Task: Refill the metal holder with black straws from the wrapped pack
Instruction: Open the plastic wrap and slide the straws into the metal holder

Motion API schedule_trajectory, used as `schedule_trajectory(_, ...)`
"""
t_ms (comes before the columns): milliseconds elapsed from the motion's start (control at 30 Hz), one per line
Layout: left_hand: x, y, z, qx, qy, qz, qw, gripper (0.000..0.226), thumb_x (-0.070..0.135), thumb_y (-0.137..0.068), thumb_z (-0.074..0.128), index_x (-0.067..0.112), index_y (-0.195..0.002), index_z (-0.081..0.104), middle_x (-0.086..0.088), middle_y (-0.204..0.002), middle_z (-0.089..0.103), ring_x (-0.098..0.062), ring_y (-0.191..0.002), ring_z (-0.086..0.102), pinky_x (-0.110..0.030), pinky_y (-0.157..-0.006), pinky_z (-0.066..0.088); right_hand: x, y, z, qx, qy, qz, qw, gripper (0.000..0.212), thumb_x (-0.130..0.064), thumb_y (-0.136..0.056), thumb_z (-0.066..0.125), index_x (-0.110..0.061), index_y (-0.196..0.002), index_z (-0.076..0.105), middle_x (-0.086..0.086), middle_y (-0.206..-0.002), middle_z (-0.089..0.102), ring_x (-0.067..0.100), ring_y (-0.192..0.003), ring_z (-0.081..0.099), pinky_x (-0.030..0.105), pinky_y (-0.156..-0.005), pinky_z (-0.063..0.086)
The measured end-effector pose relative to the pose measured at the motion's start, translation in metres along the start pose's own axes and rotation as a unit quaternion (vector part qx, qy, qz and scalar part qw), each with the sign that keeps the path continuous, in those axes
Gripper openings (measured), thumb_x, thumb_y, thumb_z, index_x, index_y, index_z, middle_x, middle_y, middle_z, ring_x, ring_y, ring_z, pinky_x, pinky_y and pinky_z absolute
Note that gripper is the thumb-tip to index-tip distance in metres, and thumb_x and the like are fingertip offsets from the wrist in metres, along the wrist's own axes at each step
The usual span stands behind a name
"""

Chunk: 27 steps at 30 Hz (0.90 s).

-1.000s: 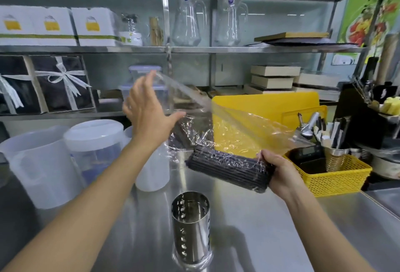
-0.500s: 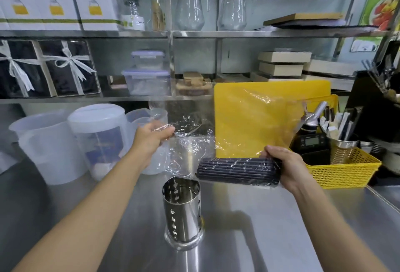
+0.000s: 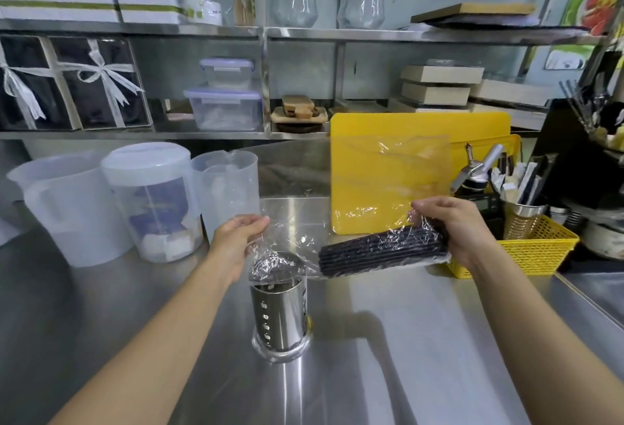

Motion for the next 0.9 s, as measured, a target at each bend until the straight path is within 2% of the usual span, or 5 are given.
schedule_trajectory(133, -0.001, 0.002, -0.001, -0.009, 0.021, -0.009, 1.000, 0.014, 0.007, -0.074, 0.070, 0.016, -0.075, 0.060, -0.001, -0.073, 0.065, -0.009, -0.060, 0.060, -0.024, -0.062, 0.037, -0.017, -0.001, 0.002, 0.003, 0.063, -0.043, 0.997, 0.006, -0.010, -0.078, 0.069, -0.005, -0.077, 0.067, 0.007, -0.072, 0.067, 0.019, -0.066, 0.062, 0.029, -0.063, 0.048)
schedule_trajectory(367, 0.008, 0.004, 0.000, 0.015, 0.071, 0.023, 0.997, 0.014, 0.004, -0.078, 0.067, 0.016, -0.075, 0.059, -0.001, -0.079, 0.062, -0.012, -0.074, 0.057, -0.022, -0.074, 0.043, -0.036, -0.008, 0.005, -0.012, 0.116, -0.083, 0.990, 0.009, -0.015, -0.079, 0.068, -0.005, -0.078, 0.069, 0.012, -0.077, 0.069, 0.016, -0.066, 0.066, 0.037, -0.087, 0.044)
schedule_trajectory(500, -0.001, 0.004, -0.004, -0.013, 0.039, -0.032, 0.999, 0.012, 0.007, -0.079, 0.066, 0.016, -0.078, 0.059, -0.002, -0.079, 0.065, -0.014, -0.075, 0.060, -0.028, -0.073, 0.046, -0.037, -0.010, 0.007, -0.011, 0.143, -0.088, 0.986, 0.009, -0.017, -0.079, 0.069, -0.008, -0.078, 0.069, 0.009, -0.076, 0.070, 0.015, -0.068, 0.067, 0.038, -0.087, 0.044)
schedule_trajectory(633, -0.017, 0.006, -0.014, -0.002, 0.025, -0.068, 0.997, 0.012, 0.005, -0.079, 0.066, 0.014, -0.077, 0.059, 0.002, -0.062, 0.069, -0.016, -0.070, 0.062, -0.035, -0.080, 0.050, -0.035, -0.010, 0.013, -0.025, 0.170, -0.079, 0.982, 0.009, -0.017, -0.080, 0.067, -0.008, -0.080, 0.067, 0.009, -0.079, 0.069, 0.016, -0.071, 0.065, 0.033, -0.073, 0.046)
schedule_trajectory(900, -0.024, 0.005, -0.028, -0.002, -0.007, -0.075, 0.997, 0.011, 0.003, -0.081, 0.064, 0.012, -0.078, 0.058, 0.005, -0.053, 0.069, -0.008, -0.055, 0.066, -0.026, -0.073, 0.052, -0.052, -0.020, 0.040, -0.055, 0.217, -0.097, 0.970, 0.008, -0.016, -0.082, 0.066, -0.011, -0.076, 0.067, 0.005, -0.076, 0.069, 0.006, -0.061, 0.064, 0.027, -0.063, 0.044)
Point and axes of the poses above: each hand's wrist, its own y-axis away from the middle knuckle, its own z-axis out of the palm, x = y × z, the point moved 2 cm from there along -y, towards the middle knuckle
